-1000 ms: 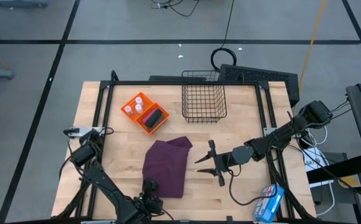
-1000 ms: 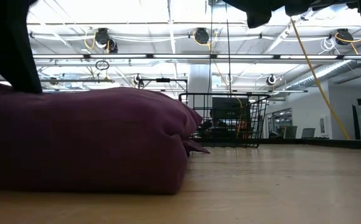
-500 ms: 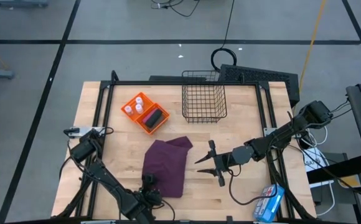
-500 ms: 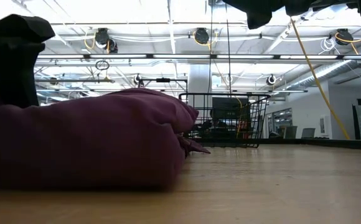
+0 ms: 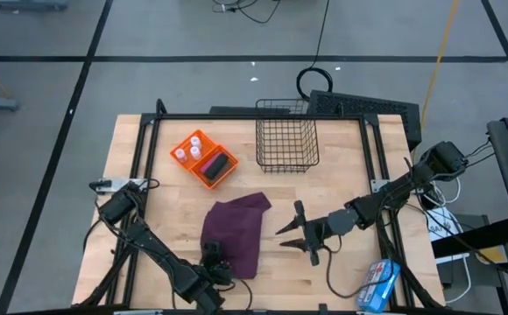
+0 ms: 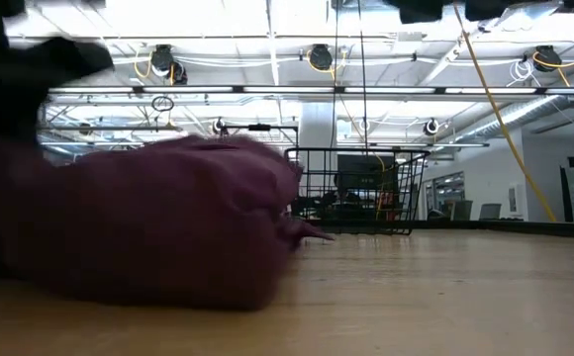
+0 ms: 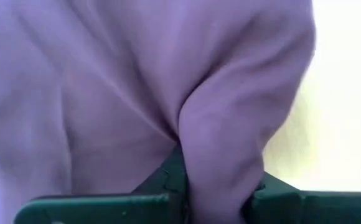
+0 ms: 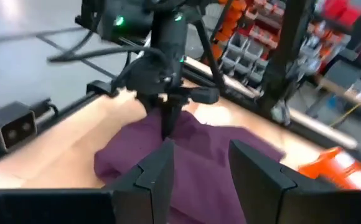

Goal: Pick & Place Medicine items
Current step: Put the purple patient gown into the black mesh basket

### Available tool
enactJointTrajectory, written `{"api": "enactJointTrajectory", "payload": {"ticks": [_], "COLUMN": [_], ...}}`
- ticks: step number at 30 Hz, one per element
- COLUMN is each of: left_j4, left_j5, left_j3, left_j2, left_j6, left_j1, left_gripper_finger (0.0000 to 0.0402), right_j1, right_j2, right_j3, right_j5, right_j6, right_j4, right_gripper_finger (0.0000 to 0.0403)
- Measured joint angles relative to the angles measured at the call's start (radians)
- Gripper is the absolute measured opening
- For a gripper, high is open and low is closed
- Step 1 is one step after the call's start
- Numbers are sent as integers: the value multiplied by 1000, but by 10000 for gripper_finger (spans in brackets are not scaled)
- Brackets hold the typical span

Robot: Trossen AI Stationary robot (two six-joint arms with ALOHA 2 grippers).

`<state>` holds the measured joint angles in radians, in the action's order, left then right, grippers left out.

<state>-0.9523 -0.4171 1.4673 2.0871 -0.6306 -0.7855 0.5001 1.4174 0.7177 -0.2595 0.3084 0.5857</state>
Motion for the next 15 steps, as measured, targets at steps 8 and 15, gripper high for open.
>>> {"api": "enactJointTrajectory", "payload": {"ticks": [8, 15], "left_j4": [-73, -106], "left_j5": [32, -94], "left_j3": [130, 137], "left_j2": [-261, -450], "left_j6": [-8, 6], "left_j1": [30, 67], "left_gripper_finger": [50, 50], "right_j1": [65, 70], "right_j2": [-3, -2], "right_j3": [0, 0], "right_j5": [-288, -274], "right_j6": [185, 66], "right_j4": [77, 77], "right_gripper_finger": [157, 261]}}
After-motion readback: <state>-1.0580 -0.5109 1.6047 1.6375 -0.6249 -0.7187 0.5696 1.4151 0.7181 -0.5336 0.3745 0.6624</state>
